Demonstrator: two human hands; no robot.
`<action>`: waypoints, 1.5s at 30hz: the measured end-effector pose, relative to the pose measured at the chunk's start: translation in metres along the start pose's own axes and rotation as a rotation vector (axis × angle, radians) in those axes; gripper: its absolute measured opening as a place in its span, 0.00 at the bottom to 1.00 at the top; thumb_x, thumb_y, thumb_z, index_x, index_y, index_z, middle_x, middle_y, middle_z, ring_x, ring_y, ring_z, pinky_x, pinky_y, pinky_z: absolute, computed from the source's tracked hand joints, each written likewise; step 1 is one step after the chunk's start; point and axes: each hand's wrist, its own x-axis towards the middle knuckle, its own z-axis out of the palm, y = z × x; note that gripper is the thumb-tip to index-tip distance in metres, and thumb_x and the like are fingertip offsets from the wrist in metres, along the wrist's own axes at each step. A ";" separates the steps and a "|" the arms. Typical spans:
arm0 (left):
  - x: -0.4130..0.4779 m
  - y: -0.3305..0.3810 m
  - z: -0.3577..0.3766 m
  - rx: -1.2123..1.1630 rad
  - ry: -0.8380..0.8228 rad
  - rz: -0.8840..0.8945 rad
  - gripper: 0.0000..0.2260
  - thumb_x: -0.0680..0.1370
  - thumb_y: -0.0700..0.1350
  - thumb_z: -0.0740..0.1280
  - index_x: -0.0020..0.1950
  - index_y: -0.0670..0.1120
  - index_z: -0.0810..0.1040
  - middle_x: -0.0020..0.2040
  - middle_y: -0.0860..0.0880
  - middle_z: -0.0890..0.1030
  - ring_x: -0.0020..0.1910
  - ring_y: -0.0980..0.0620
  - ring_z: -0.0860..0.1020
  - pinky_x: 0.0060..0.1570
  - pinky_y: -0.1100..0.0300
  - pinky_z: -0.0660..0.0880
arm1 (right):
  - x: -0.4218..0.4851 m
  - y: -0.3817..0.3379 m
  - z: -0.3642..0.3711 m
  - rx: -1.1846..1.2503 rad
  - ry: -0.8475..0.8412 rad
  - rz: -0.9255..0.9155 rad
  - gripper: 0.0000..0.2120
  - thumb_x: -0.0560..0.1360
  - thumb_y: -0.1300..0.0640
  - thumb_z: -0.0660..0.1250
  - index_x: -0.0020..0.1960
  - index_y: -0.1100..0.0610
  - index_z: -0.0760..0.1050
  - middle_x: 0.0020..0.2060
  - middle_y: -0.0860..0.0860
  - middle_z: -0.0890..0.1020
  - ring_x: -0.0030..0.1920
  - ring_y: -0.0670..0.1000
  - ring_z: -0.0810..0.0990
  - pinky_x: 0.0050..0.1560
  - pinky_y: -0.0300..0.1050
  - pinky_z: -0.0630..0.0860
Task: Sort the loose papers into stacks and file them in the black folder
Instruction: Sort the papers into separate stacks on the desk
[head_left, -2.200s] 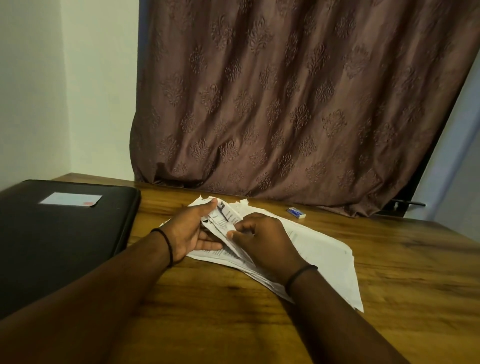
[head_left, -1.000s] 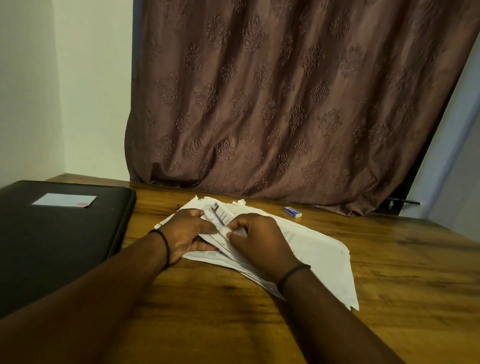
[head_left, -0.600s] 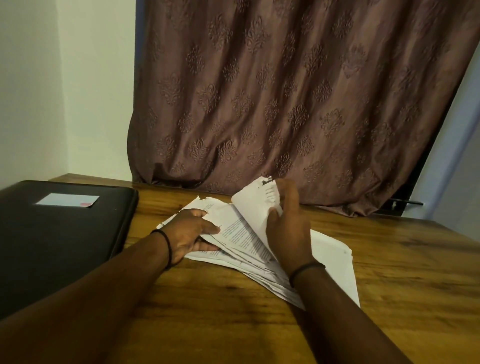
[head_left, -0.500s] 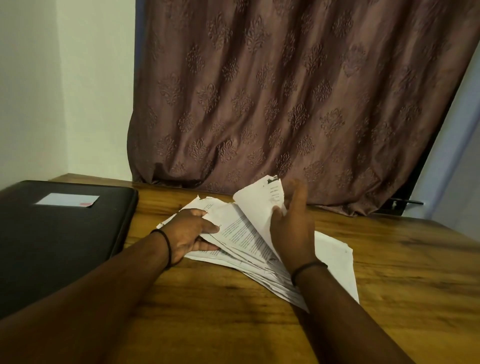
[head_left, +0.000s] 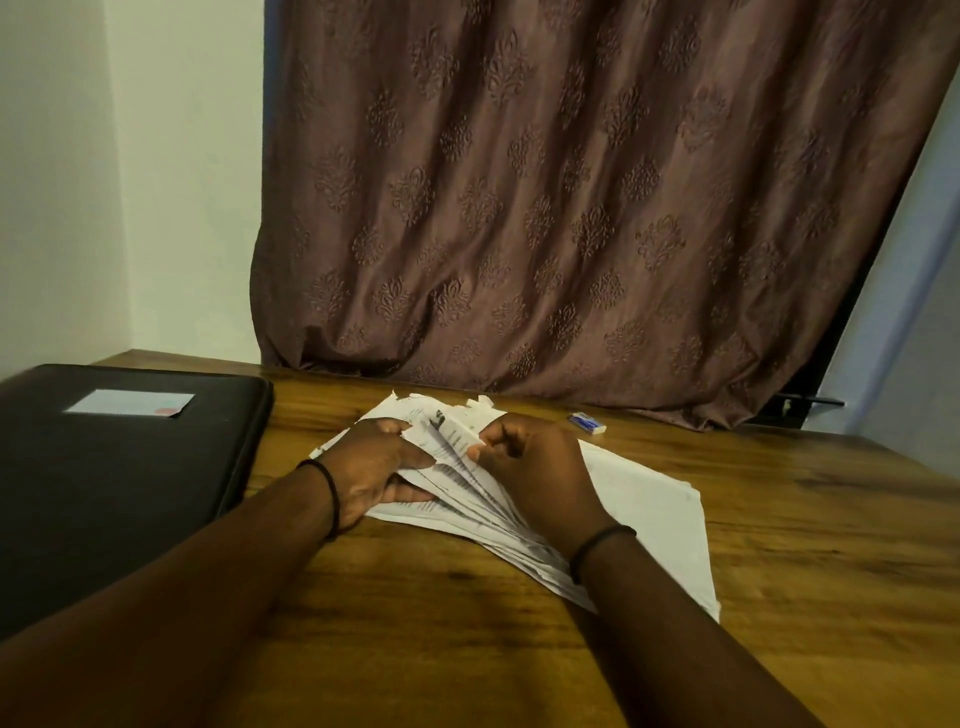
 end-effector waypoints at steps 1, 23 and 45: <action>0.001 0.000 0.000 0.002 0.000 0.000 0.12 0.77 0.29 0.63 0.58 0.40 0.75 0.44 0.42 0.86 0.41 0.47 0.85 0.37 0.52 0.83 | 0.000 -0.001 0.000 -0.060 -0.002 -0.003 0.07 0.74 0.53 0.73 0.51 0.52 0.80 0.37 0.47 0.81 0.37 0.45 0.77 0.43 0.43 0.77; -0.006 0.002 0.004 -0.066 0.107 0.014 0.08 0.84 0.44 0.57 0.56 0.43 0.75 0.49 0.43 0.83 0.46 0.44 0.83 0.35 0.49 0.83 | -0.006 -0.012 -0.010 -0.367 0.177 -0.030 0.13 0.80 0.60 0.63 0.61 0.53 0.81 0.61 0.52 0.82 0.58 0.51 0.80 0.64 0.43 0.72; -0.012 0.005 0.004 -0.021 0.036 0.049 0.08 0.84 0.41 0.58 0.57 0.46 0.76 0.43 0.44 0.86 0.39 0.45 0.84 0.39 0.47 0.82 | -0.007 -0.010 0.003 -0.322 -0.116 -0.046 0.17 0.76 0.41 0.67 0.55 0.50 0.84 0.55 0.44 0.84 0.52 0.43 0.78 0.56 0.40 0.74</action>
